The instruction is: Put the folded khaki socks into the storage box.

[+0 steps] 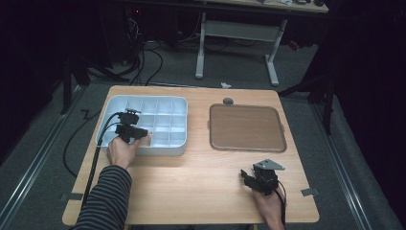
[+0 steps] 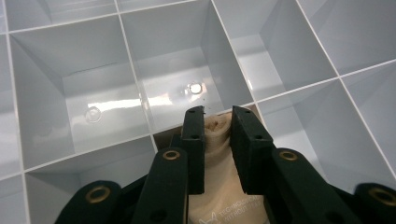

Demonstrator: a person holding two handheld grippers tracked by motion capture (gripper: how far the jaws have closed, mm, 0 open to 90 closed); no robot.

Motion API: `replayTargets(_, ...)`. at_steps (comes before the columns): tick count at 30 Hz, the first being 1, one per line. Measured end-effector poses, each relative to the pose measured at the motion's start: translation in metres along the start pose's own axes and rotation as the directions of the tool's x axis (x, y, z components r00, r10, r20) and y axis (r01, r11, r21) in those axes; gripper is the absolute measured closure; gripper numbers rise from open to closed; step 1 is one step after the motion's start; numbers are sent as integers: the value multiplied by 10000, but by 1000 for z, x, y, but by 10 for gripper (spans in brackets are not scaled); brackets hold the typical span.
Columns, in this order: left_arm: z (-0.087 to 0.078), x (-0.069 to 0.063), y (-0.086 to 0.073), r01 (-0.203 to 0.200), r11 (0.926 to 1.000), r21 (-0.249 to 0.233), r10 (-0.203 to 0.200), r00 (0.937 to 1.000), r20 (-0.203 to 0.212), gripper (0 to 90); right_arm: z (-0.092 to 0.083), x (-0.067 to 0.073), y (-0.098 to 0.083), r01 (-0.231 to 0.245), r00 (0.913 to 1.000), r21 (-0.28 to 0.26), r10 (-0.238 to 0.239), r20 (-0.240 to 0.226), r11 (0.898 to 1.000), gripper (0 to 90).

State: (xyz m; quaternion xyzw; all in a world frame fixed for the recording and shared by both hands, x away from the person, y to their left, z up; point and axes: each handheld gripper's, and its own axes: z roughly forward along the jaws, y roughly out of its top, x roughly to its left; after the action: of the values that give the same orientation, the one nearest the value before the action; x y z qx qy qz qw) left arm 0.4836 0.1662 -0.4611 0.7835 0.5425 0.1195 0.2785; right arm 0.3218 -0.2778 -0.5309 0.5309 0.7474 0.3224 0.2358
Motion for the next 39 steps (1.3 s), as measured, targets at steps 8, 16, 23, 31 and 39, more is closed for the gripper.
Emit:
replayTargets(8,3,-1,-2,-211,9996,205,212,9998,-38,793,0,0,0,10,10000,2,-10,-9,10000,420)
replayTargets(16,7,-2,-5,-259,9989,378,257,9996,65,808,0,0,0,22,10000,3,-22,-2,10000,419)
replayTargets(23,10,-1,-7,-177,9989,436,170,9997,171,813,0,0,0,31,10000,4,-31,-1,10000,418)
replayTargets(31,6,-1,-8,-35,9999,117,30,9993,382,717,0,0,0,7,10000,3,-7,-24,10000,417)
replayTargets(39,-4,-2,-9,-176,9995,-255,189,9986,492,550,0,0,0,8,10000,2,-8,-31,10000,417)
